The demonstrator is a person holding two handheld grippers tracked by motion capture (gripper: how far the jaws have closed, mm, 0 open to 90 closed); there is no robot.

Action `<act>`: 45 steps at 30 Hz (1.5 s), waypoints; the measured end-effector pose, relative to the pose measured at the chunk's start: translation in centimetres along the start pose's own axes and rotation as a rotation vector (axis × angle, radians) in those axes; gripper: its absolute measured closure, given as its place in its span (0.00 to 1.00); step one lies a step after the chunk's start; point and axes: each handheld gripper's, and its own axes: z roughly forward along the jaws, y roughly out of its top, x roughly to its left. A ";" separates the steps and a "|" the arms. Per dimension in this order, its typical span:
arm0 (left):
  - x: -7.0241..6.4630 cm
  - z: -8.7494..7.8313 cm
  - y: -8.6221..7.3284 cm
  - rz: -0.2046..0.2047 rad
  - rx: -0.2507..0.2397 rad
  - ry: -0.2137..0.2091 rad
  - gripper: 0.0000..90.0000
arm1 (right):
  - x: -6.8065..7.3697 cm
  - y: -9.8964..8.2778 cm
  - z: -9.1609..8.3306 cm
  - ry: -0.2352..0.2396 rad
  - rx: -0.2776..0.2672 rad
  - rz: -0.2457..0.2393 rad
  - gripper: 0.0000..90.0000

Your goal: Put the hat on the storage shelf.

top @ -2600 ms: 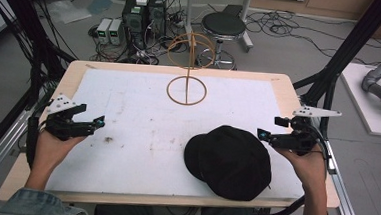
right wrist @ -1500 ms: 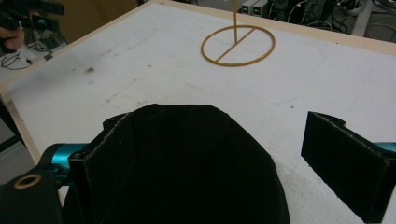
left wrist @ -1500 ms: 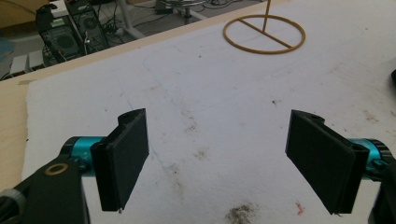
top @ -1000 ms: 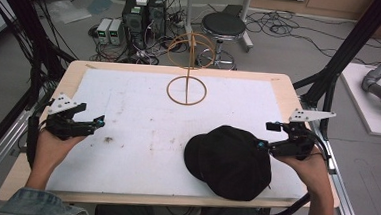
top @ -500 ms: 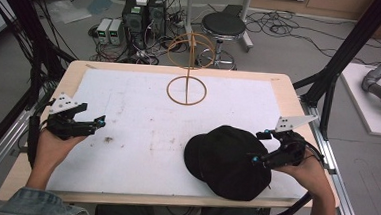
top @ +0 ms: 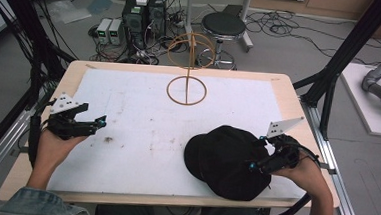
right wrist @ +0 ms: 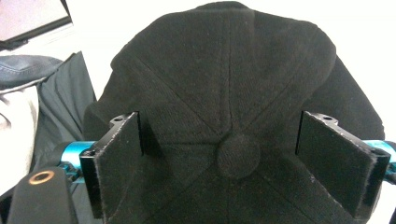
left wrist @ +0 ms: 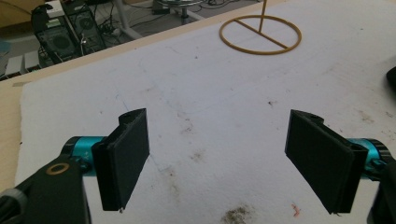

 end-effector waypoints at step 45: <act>0.2 0.0 -0.1 -0.009 0.003 -0.002 0.25 | -0.5 0.0 0.5 -0.029 0.064 0.086 0.68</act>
